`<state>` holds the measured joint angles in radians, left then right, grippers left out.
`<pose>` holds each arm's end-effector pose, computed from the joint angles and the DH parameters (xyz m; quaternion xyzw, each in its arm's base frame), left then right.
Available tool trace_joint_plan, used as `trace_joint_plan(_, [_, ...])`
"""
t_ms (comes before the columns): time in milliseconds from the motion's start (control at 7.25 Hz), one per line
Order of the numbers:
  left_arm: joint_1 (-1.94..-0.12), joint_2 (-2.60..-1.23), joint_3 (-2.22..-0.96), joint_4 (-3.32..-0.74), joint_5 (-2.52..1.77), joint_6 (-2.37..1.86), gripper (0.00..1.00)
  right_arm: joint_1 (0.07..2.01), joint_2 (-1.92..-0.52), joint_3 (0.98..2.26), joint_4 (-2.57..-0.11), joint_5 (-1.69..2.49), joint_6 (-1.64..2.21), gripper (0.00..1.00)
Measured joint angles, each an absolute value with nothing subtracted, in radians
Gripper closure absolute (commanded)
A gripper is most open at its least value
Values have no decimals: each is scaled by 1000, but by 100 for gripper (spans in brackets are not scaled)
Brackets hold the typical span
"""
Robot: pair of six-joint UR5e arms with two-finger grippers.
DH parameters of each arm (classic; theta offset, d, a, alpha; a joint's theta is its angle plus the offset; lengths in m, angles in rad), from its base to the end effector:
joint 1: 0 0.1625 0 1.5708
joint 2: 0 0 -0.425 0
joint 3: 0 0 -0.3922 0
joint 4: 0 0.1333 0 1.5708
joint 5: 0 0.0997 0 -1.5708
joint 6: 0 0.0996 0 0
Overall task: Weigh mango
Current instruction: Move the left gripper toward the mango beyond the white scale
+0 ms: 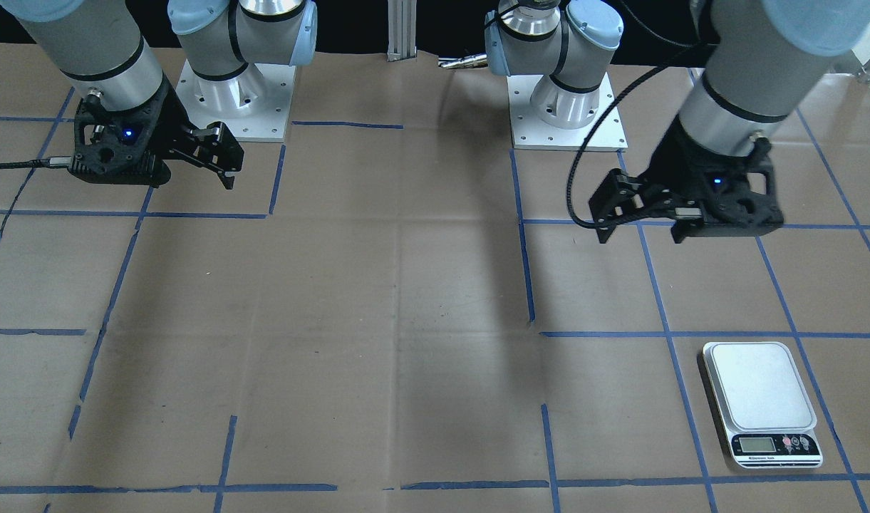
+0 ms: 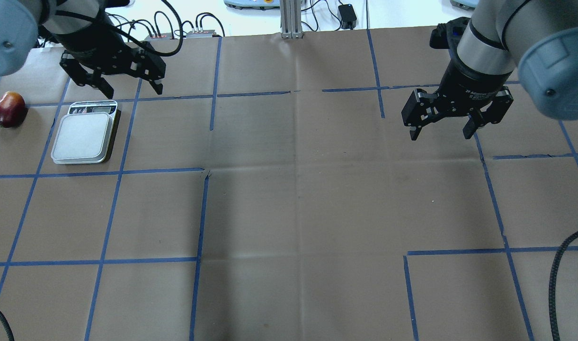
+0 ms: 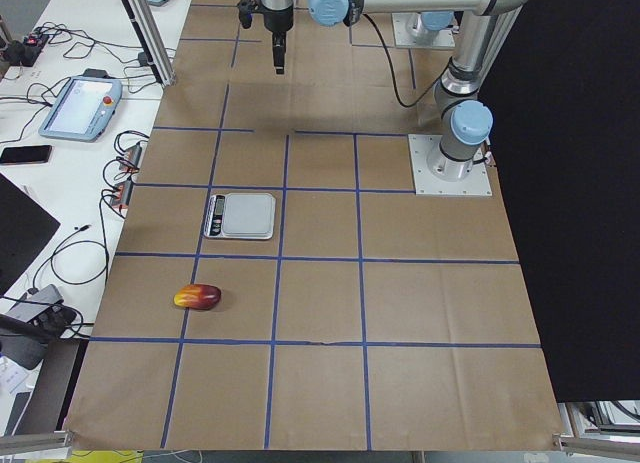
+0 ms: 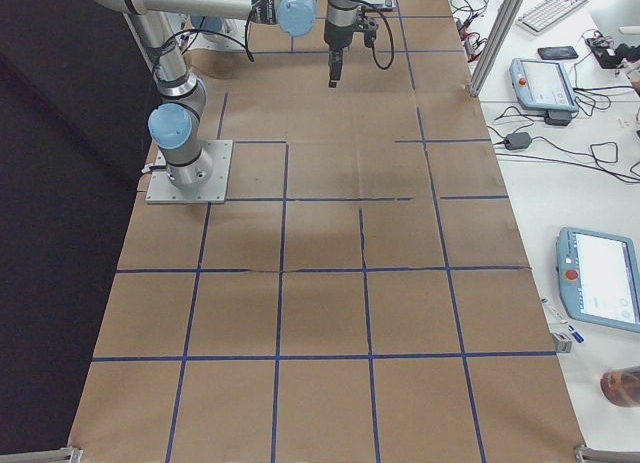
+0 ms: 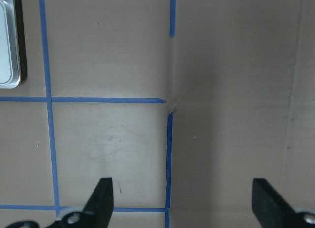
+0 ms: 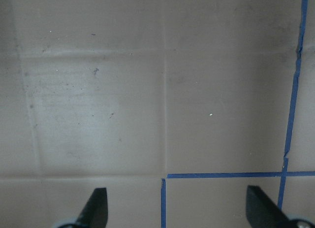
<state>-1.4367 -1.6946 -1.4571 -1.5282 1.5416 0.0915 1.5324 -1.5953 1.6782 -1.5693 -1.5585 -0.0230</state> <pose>-0.0618 -0.5608 0.4840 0.0211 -0.9995 0.0178 0.0127 0.1163 -0.4762 0.4473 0.0080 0.9991 0.0420 0.0074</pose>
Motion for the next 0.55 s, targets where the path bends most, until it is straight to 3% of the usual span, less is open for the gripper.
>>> trace_joint_plan(552, [-1060, -1879, -1280, -1524, 1502, 516, 0, 1532, -1595, 1678, -1569, -1559, -23, 0])
